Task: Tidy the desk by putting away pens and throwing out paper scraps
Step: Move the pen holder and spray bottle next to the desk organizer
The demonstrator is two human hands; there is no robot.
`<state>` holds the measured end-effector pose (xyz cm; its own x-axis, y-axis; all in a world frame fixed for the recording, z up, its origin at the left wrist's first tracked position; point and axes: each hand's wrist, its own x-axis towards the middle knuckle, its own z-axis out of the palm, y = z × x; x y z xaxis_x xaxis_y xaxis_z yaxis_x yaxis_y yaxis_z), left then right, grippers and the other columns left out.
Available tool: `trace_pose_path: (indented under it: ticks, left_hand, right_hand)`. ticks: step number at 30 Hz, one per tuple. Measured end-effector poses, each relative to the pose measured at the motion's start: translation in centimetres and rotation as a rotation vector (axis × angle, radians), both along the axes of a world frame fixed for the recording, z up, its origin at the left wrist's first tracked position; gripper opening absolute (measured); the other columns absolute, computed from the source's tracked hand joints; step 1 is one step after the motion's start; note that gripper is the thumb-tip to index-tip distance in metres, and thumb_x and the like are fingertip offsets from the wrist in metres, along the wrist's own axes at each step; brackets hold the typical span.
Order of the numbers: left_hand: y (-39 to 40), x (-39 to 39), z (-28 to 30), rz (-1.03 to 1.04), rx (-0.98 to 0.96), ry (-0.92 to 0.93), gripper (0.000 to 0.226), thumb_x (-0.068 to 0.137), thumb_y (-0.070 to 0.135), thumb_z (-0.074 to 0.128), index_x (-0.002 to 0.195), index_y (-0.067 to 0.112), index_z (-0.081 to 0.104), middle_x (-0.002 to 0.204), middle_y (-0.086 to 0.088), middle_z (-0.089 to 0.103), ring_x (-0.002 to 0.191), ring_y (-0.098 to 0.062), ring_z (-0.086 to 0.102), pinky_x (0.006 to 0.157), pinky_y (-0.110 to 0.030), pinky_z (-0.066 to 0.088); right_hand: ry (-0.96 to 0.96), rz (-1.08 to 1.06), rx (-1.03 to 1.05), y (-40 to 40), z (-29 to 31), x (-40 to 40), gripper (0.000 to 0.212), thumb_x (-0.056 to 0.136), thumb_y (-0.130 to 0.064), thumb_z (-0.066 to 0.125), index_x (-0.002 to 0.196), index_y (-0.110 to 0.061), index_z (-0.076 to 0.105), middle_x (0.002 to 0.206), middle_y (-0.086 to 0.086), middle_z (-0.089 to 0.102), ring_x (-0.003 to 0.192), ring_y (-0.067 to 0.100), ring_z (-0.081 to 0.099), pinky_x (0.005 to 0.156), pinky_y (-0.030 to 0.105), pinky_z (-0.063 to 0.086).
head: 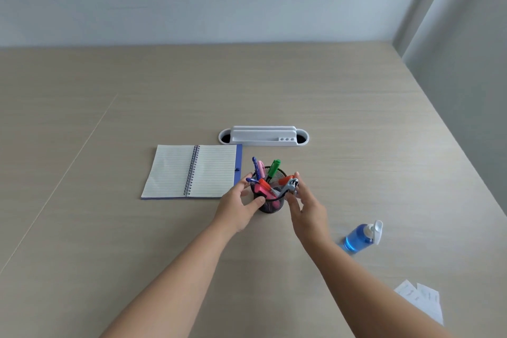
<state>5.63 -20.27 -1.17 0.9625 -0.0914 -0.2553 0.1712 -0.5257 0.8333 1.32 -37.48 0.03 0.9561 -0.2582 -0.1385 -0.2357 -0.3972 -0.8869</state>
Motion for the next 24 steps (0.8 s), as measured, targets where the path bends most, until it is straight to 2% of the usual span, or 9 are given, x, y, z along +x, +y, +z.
trace_pose_path:
  ticks: [5,8,14,21,24]
  left_hand:
    - [-0.3,4.1,0.6,0.014,0.023,-0.02,0.067,0.083,0.035,0.07,0.143,0.033,0.04,0.137,0.003,0.054,0.122,-0.018,0.053,0.103,-0.038,0.043]
    - [-0.4,6.5,0.9,0.026,0.005,-0.023,0.063,0.084,0.033,0.07,0.141,0.032,0.042,0.138,0.001,0.054,0.119,-0.018,0.055,0.1,-0.035,0.043]
    - [-0.4,10.2,1.2,0.026,-0.012,0.003,0.051,0.089,0.028,0.065,0.136,0.022,0.048,0.139,0.001,0.053,0.114,-0.014,0.054,0.089,-0.026,0.036]
    - [-0.6,12.4,0.3,-0.011,-0.041,0.026,0.049,0.092,0.028,0.06,0.138,0.027,0.045,0.132,0.003,0.058,0.117,-0.021,0.057,0.094,-0.031,0.041]
    - [-0.7,12.7,0.2,-0.019,-0.056,0.026,0.046,0.093,0.024,0.059,0.137,0.027,0.047,0.129,0.003,0.06,0.115,-0.016,0.056,0.094,-0.029,0.038]
  right_hand:
    - [0.02,-0.04,-0.023,0.5,-0.1,4.7,0.051,0.098,-0.026,0.05,0.146,-0.033,0.036,0.126,0.006,0.065,0.116,0.024,0.06,0.084,0.027,0.044]
    - [0.034,-0.048,-0.05,0.8,-0.4,7.6,0.046,0.097,-0.029,0.048,0.143,-0.035,0.041,0.12,0.002,0.068,0.11,0.024,0.062,0.081,0.029,0.048]
    - [0.041,-0.056,-0.071,1.2,-0.1,11.3,0.039,0.098,-0.029,0.047,0.137,-0.03,0.049,0.119,0.002,0.068,0.102,0.025,0.063,0.072,0.025,0.04]
    - [0.008,-0.05,-0.133,1.2,-0.2,12.8,0.035,0.098,-0.029,0.046,0.132,-0.027,0.053,0.111,0.004,0.07,0.101,0.028,0.063,0.069,0.027,0.037]
    - [0.008,-0.052,-0.152,1.2,-0.3,13.1,0.034,0.098,-0.029,0.047,0.131,-0.027,0.053,0.107,0.009,0.071,0.099,0.031,0.063,0.067,0.028,0.038]
